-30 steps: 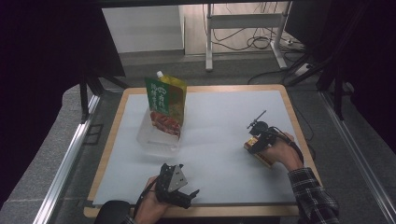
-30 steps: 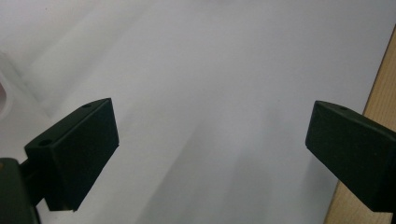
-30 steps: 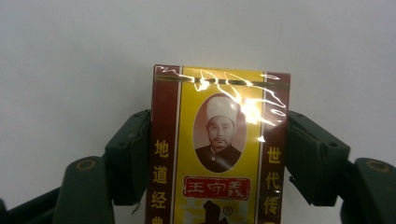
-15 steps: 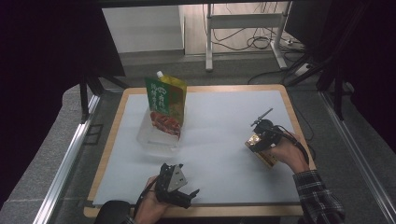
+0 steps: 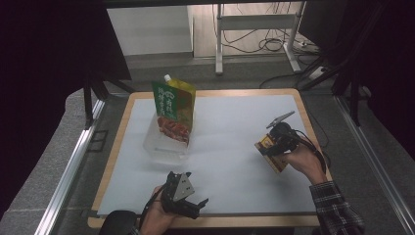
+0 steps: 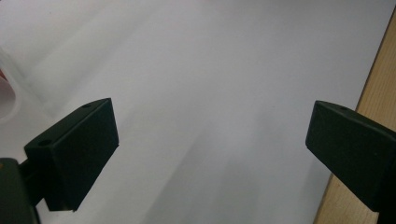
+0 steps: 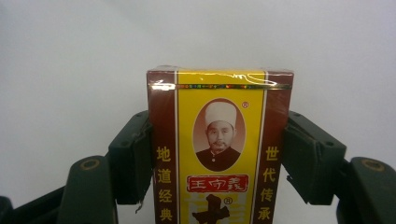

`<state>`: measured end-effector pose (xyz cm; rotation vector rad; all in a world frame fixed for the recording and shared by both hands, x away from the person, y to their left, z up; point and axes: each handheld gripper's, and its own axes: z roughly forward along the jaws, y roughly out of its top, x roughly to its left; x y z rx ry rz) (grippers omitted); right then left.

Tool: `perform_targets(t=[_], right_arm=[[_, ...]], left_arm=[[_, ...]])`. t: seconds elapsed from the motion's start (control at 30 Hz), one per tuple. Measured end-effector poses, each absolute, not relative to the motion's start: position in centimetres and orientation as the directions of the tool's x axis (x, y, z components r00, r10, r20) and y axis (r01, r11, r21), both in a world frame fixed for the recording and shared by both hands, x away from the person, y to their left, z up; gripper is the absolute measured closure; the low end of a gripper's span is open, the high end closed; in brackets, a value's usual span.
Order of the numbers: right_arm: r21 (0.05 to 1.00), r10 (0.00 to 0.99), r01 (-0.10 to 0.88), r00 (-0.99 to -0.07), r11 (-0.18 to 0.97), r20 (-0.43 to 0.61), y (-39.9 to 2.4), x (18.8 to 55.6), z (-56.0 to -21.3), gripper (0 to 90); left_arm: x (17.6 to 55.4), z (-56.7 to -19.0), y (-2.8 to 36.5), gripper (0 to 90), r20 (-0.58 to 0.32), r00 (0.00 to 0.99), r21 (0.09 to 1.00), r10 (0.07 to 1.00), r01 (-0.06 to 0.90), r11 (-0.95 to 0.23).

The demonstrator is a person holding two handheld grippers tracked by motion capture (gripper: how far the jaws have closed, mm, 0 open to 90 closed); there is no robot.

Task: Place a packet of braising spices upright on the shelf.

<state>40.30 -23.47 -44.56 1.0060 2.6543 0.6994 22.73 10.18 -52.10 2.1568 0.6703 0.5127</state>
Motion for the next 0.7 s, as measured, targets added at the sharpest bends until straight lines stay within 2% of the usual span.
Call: perform_targets(t=[0.37,0.7], right_arm=[[0.612,0.646,0.505,-0.763,0.609,-0.013,-23.1,39.6,-43.4,32.1],[0.732,0.617,0.409,-0.787,0.545,-0.020,-22.0,39.0,-41.8,32.1]], left_arm=[[22.2,-52.0,10.2,2.2,0.127,0.777,0.792,0.616,0.295,-0.535],[21.9,-51.7,11.0,2.2,0.124,0.763,0.799,0.634,0.302,-0.520]])
